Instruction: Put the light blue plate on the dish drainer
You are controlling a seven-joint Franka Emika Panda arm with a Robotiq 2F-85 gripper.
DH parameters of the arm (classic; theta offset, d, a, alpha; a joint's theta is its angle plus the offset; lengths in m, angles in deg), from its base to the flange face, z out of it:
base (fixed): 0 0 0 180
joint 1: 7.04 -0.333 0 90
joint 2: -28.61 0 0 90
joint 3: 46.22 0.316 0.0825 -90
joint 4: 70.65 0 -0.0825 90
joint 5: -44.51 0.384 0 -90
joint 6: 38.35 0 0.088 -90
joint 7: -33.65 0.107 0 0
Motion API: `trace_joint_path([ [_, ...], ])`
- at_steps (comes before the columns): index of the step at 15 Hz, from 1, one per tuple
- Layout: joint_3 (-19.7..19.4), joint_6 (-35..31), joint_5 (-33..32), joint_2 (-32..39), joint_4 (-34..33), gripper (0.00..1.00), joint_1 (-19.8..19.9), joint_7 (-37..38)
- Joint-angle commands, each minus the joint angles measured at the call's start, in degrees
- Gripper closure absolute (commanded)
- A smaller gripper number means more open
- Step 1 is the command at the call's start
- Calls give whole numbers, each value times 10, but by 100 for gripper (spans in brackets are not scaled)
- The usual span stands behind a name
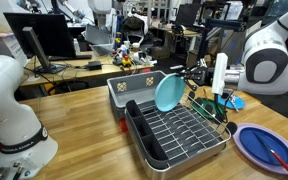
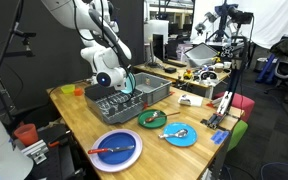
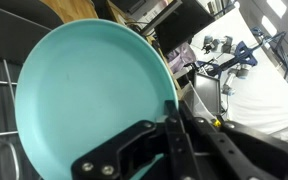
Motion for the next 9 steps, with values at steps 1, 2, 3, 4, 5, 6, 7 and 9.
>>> trace_joint_path([
  [1,-10,-14,-1,12,-14,98,-11,15],
  [2,-10,-14,-2,14,-15,98,-11,17],
  [3,-11,-13,-3,16,-15,98,-11,17],
  [4,-11,-13,-3,17,-17,98,-11,18],
  [5,-12,-13,-5,19,-19,98,-11,19],
  [6,-12,-13,-7,21,-21,98,-11,21],
  [7,-13,-13,-7,24,-23,98,-10,25],
  [9,-13,-14,-10,27,-23,98,-10,34],
])
